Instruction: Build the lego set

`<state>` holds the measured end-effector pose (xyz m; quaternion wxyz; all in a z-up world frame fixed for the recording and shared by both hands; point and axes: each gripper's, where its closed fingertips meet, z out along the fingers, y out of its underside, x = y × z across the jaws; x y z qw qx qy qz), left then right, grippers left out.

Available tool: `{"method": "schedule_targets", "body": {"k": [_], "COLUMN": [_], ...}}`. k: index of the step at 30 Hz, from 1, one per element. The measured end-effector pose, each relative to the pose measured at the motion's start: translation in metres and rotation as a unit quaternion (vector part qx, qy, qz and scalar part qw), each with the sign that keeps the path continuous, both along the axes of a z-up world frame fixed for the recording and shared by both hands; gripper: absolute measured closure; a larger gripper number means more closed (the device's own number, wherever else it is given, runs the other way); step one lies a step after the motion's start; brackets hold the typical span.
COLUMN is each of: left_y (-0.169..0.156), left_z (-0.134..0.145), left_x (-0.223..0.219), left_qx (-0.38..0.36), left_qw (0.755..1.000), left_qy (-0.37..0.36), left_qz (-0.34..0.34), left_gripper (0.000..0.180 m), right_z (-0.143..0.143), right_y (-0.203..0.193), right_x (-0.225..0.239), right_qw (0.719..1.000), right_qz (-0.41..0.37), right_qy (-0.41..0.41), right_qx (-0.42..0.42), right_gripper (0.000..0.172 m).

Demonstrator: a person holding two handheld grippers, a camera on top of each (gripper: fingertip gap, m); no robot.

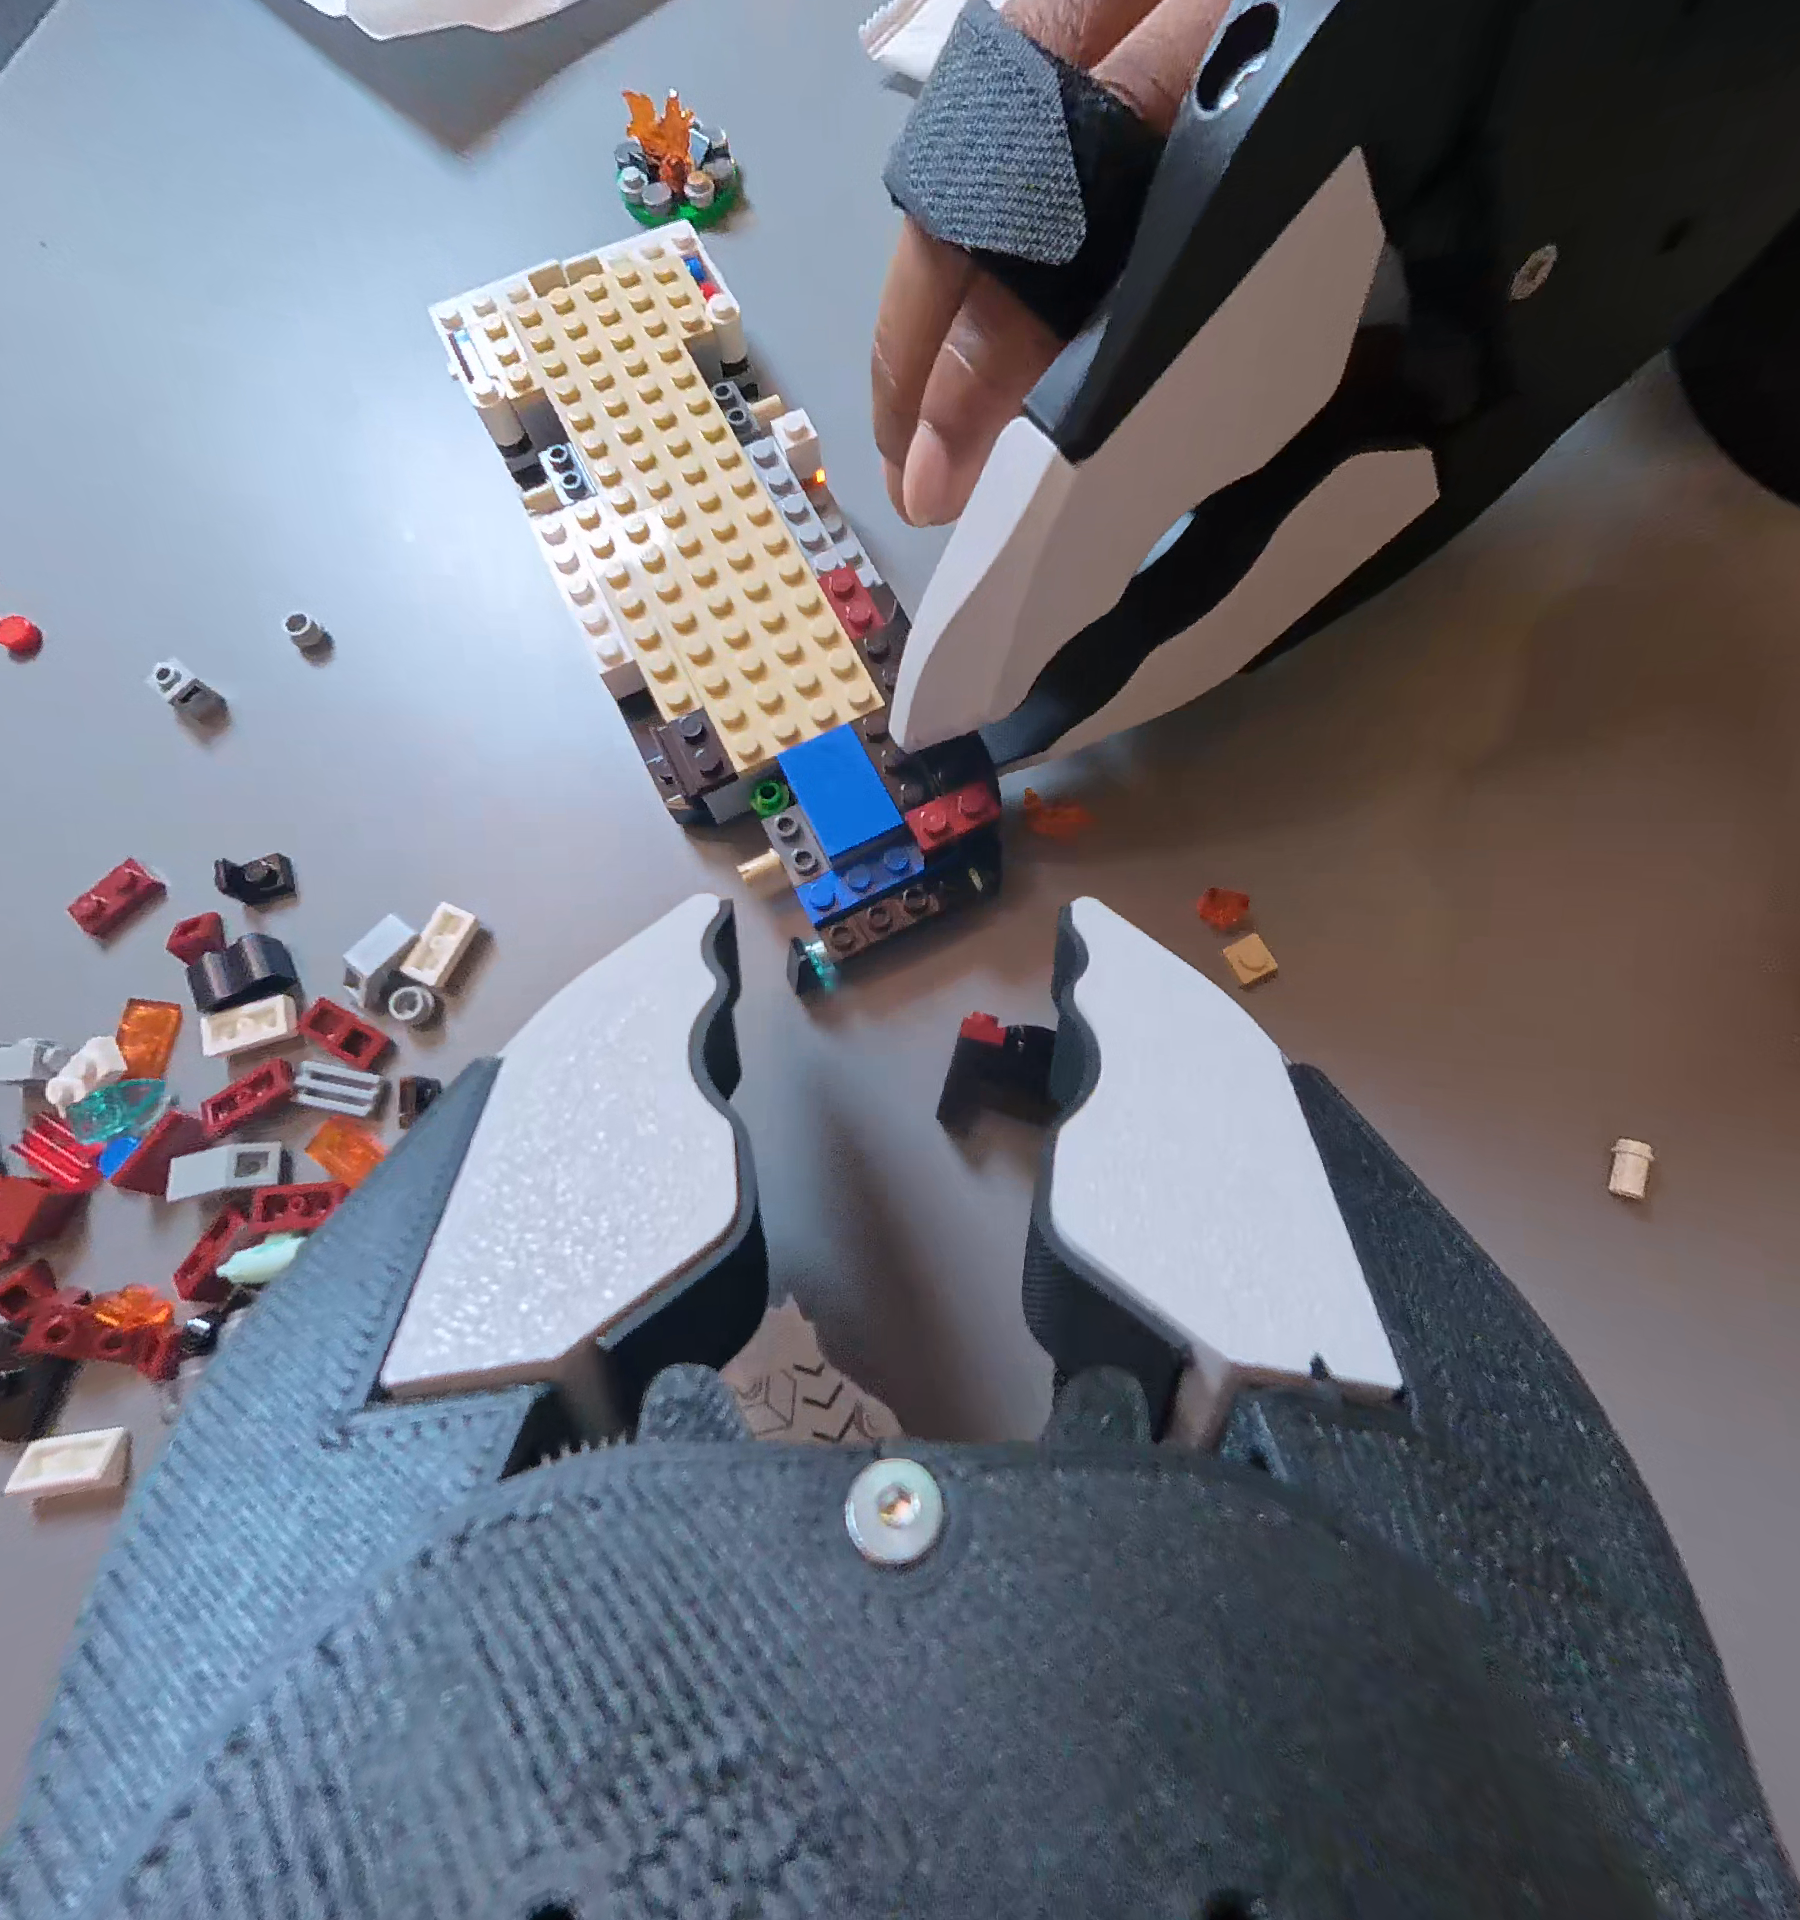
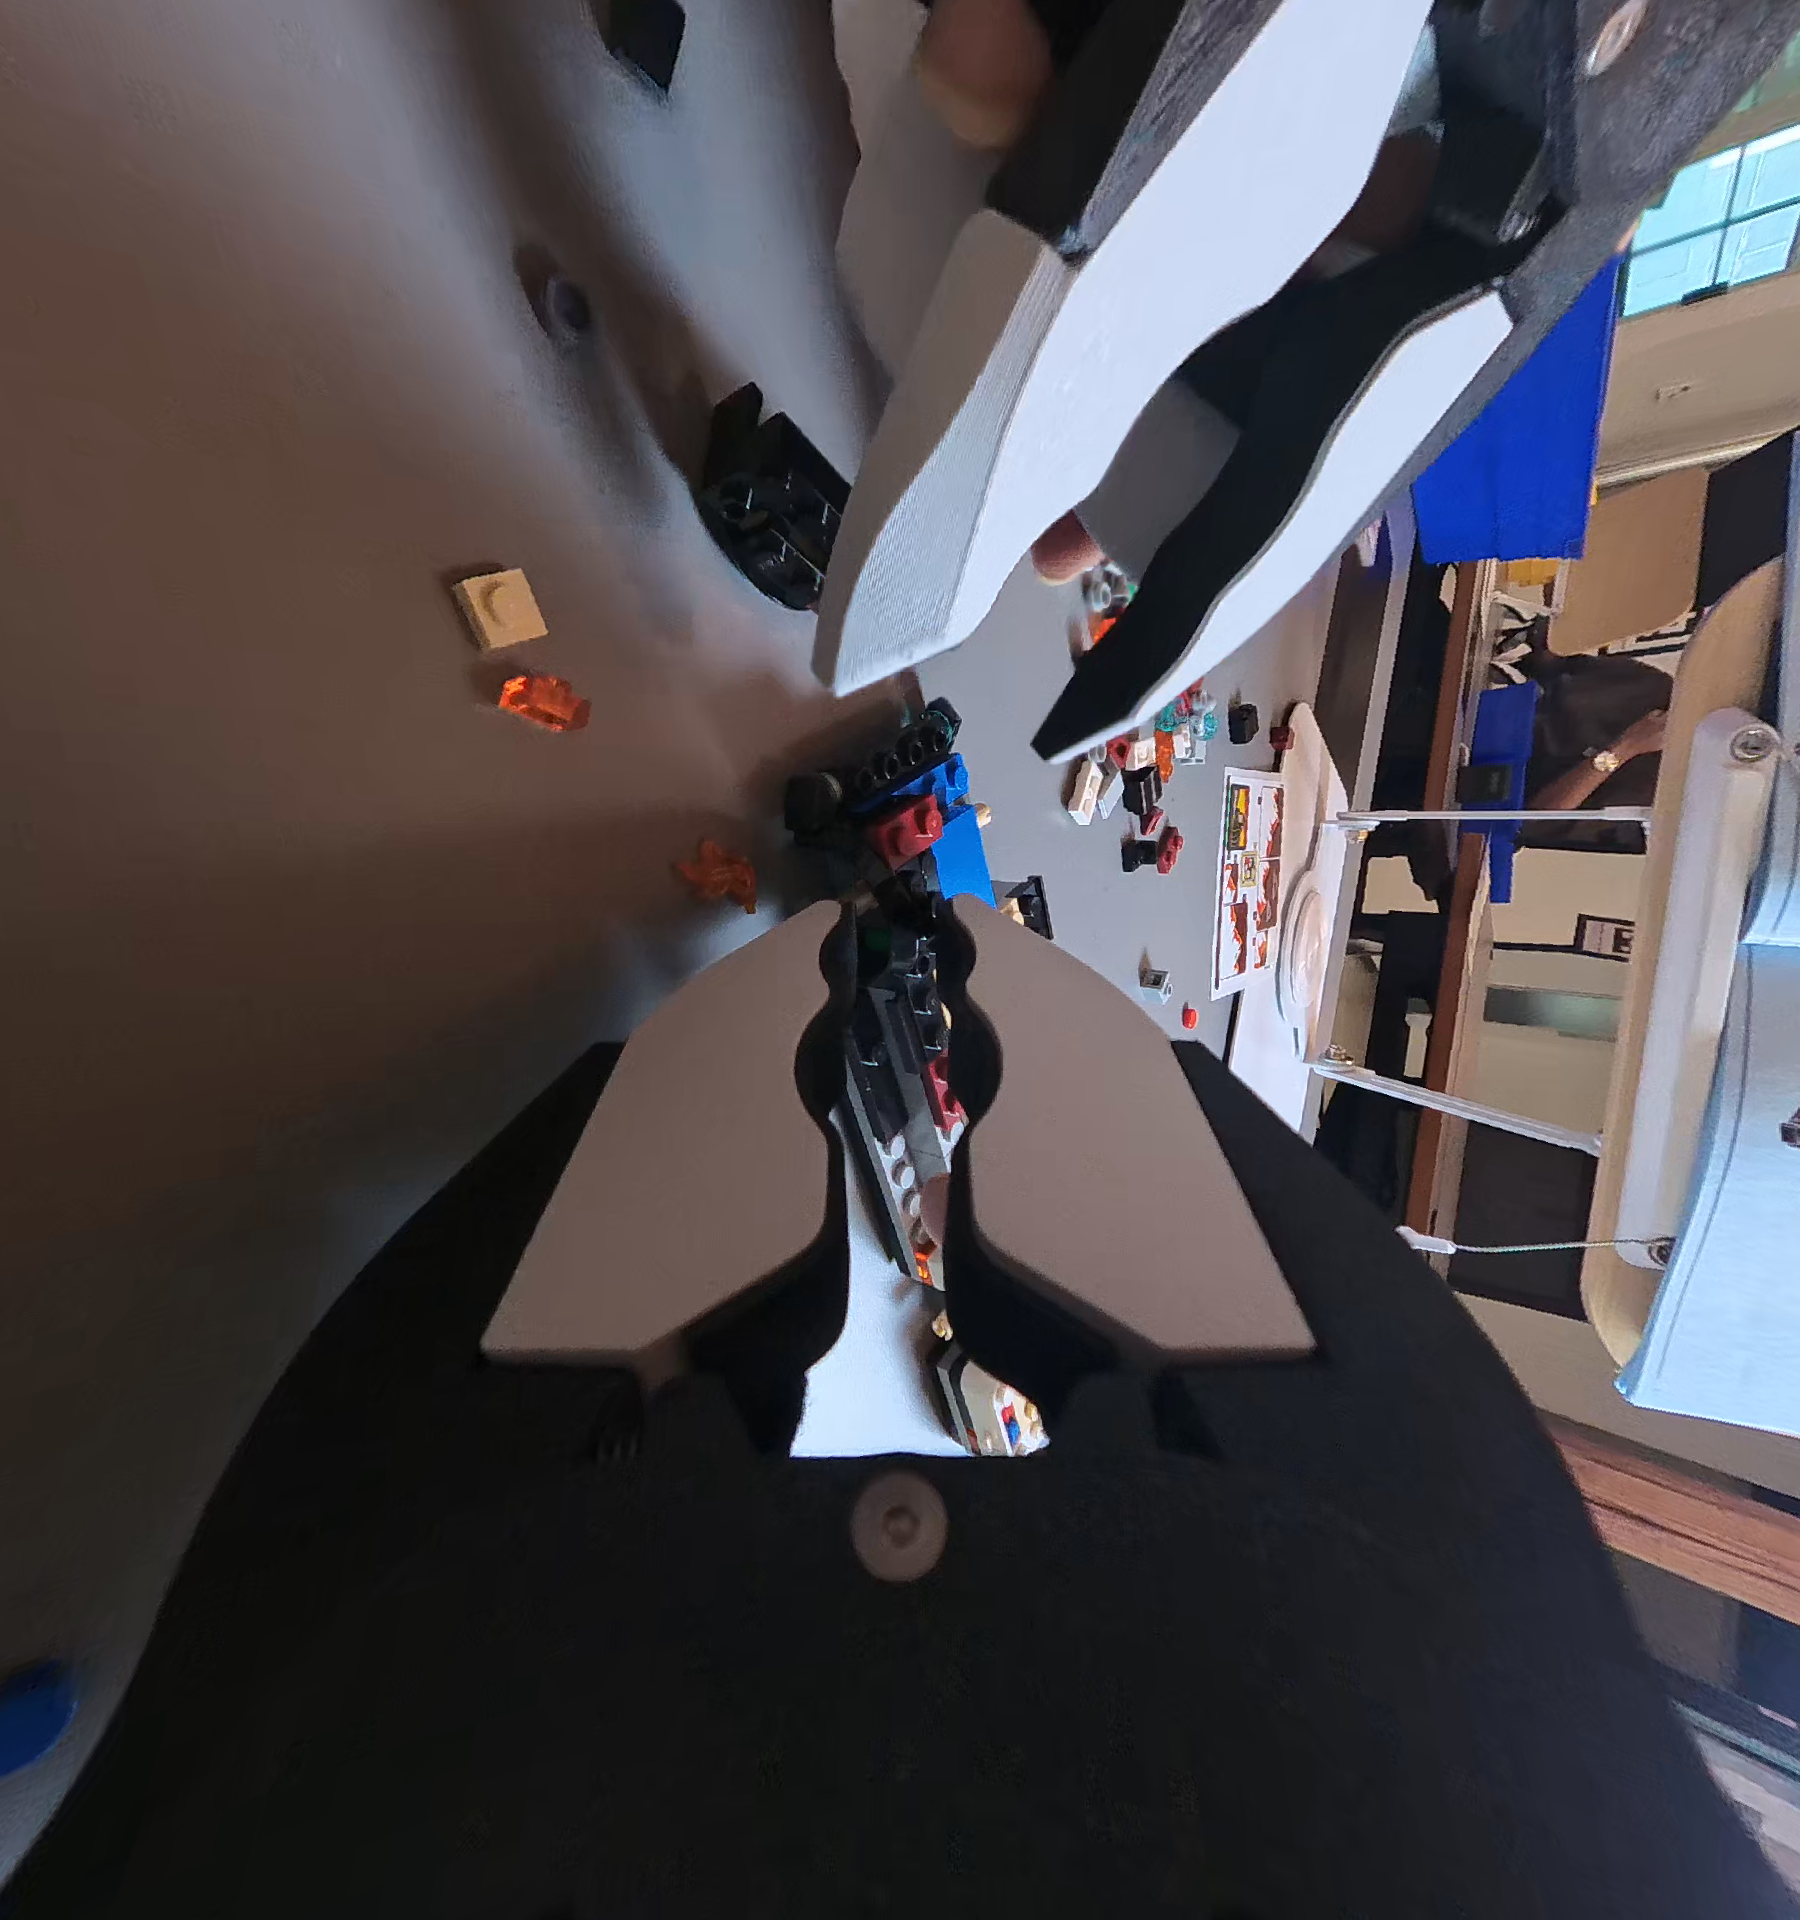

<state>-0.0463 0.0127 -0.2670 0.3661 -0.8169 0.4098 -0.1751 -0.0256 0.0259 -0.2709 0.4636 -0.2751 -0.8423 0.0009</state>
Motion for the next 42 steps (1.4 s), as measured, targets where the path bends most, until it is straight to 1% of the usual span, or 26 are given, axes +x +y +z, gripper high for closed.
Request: {"method": "schedule_targets", "body": {"k": [6, 9, 12, 16, 24, 32, 35, 40, 42], "left_y": [0.008, 0.008, 0.008, 0.008, 0.010, 0.006, 0.004, 0.003, -0.002], "left_z": [-0.009, -0.013, -0.013, -0.016, -0.016, -0.016, -0.007, 0.032, 0.041], "left_x": [0.004, 0.007, 0.010, 0.009, 0.009, 0.012, 0.010, -0.017, -0.030], "left_qx": [-0.007, -0.011, -0.009, -0.003, -0.003, -0.006, -0.006, 0.018, 0.017], "left_qw": [1.000, 1.000, 1.000, 1.000, 1.000, 1.000, 1.000, 0.999, 0.999], "left_qy": [0.024, 0.024, 0.019, 0.028, 0.022, 0.020, 0.003, -0.047, -0.050], "left_qz": [0.004, 0.004, 0.004, 0.005, 0.008, 0.001, 0.000, 0.018, 0.011], "left_gripper": [0.114, 0.116, 0.123, 0.123, 0.128, 0.129, 0.127, 0.130, 0.132], "right_z": [0.000, 0.000, 0.000, 0.000, 0.000, 0.003, 0.003, 0.004, 0.007], "right_y": [-0.001, -0.001, -0.001, -0.001, -0.001, 0.003, 0.007, 0.010, 0.013], "right_x": [0.001, 0.002, 0.002, 0.002, 0.004, 0.014, 0.020, 0.029, 0.033], "right_qw": [1.000, 1.000, 1.000, 1.000, 1.000, 1.000, 1.000, 0.999, 0.999], "right_qz": [0.001, 0.001, 0.004, 0.005, 0.004, -0.016, -0.028, -0.047, -0.054], "right_qy": [0.001, 0.002, 0.001, 0.001, 0.003, -0.005, -0.007, -0.008, -0.005], "right_qx": [0.001, 0.003, 0.003, 0.003, 0.005, 0.001, 0.000, 0.001, 0.000], "right_gripper": [0.157, 0.157, 0.157, 0.157, 0.157, 0.157, 0.156, 0.156, 0.156]}}
